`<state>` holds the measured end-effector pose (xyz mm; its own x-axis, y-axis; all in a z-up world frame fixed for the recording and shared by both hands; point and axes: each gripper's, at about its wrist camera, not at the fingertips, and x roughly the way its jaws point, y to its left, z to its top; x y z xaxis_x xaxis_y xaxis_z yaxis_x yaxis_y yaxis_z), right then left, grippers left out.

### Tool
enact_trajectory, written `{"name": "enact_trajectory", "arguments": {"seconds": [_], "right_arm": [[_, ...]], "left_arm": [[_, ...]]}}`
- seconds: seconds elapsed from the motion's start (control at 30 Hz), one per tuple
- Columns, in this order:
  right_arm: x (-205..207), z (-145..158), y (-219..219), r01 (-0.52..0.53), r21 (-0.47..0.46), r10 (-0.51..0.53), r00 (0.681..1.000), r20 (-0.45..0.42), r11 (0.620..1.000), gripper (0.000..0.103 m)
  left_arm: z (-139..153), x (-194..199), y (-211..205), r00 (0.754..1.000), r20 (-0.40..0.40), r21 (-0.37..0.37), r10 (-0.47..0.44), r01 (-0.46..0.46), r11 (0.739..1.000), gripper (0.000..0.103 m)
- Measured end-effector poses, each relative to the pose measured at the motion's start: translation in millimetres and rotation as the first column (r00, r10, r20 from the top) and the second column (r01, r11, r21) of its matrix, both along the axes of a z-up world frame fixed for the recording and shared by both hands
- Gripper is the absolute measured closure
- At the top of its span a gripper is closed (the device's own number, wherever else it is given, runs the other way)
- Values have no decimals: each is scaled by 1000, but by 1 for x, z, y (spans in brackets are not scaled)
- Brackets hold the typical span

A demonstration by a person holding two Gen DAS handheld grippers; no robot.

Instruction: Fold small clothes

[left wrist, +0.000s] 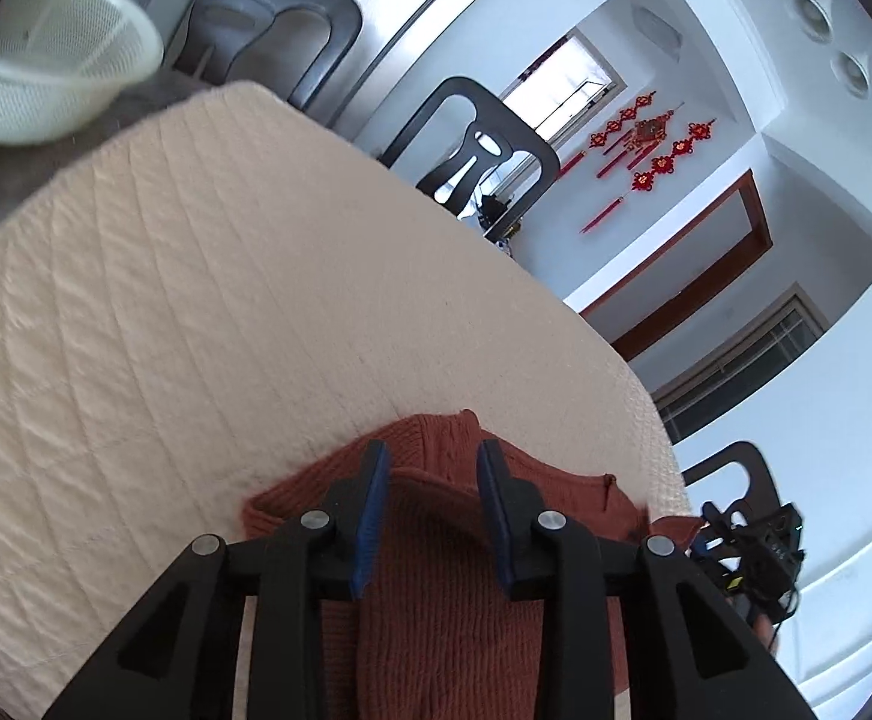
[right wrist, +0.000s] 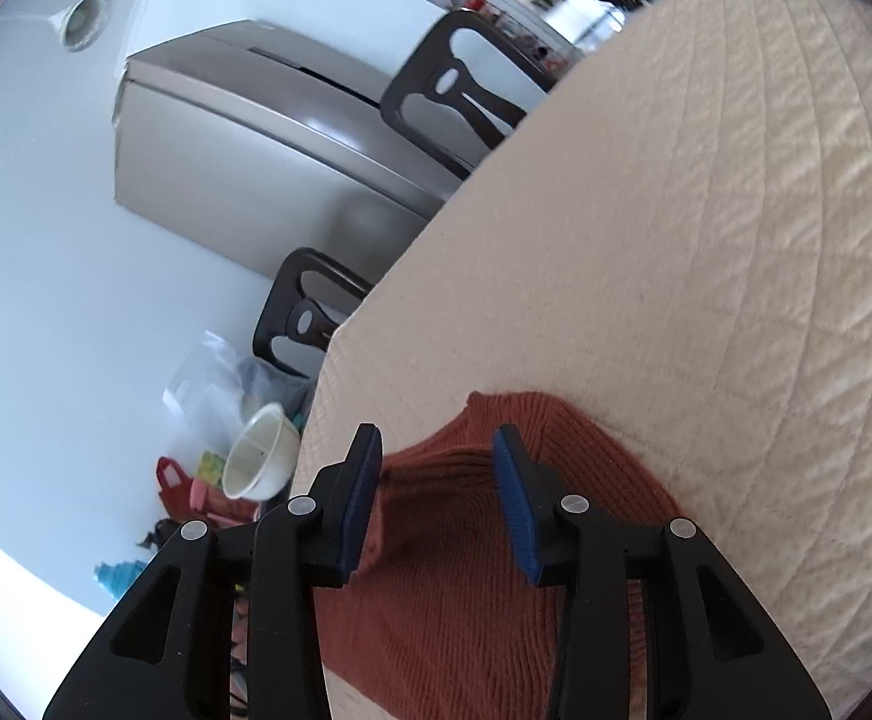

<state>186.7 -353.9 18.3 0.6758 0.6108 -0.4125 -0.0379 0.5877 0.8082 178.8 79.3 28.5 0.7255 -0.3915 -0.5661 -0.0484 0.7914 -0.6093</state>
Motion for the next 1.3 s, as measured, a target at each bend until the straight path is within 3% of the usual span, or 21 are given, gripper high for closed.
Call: {"name": "enact_trajectory", "arguments": {"seconds": [0.27,0.43,0.57,0.7,0.83,1.03,1.13,1.2,1.3], "right_arm": [[-22,14,7,12,-156,-3,998,58,988,63],[-37,15,24,-42,-255,60,996,64,966,63],[-52,7,45,-100,-359,119,992,31,928,63],[-65,-6,55,-134,-489,141,990,-22,862,67],[-75,5,59,-101,-546,115,993,-9,832,67],[-92,13,96,-142,-629,204,979,27,764,67],[-93,6,108,-171,-632,231,973,12,756,67],[-94,1,111,-185,-644,238,971,-5,743,67],[-99,-3,104,-165,-664,207,978,-16,729,67]], "left_arm": [[-1,-19,-17,999,-6,125,-54,54,991,69],[1,-32,-29,996,-3,176,-93,93,980,68],[-8,-42,-38,991,-32,214,-132,136,967,66],[-15,-56,-44,988,-32,273,-150,153,950,66],[-7,-73,-52,987,-48,287,-156,163,944,66],[9,-88,-83,975,8,357,-222,204,911,66],[0,-81,-93,974,-24,392,-224,216,894,66],[-15,-76,-96,975,-95,426,-200,221,877,66],[-18,-86,-96,976,-77,423,-203,217,880,66]]}}
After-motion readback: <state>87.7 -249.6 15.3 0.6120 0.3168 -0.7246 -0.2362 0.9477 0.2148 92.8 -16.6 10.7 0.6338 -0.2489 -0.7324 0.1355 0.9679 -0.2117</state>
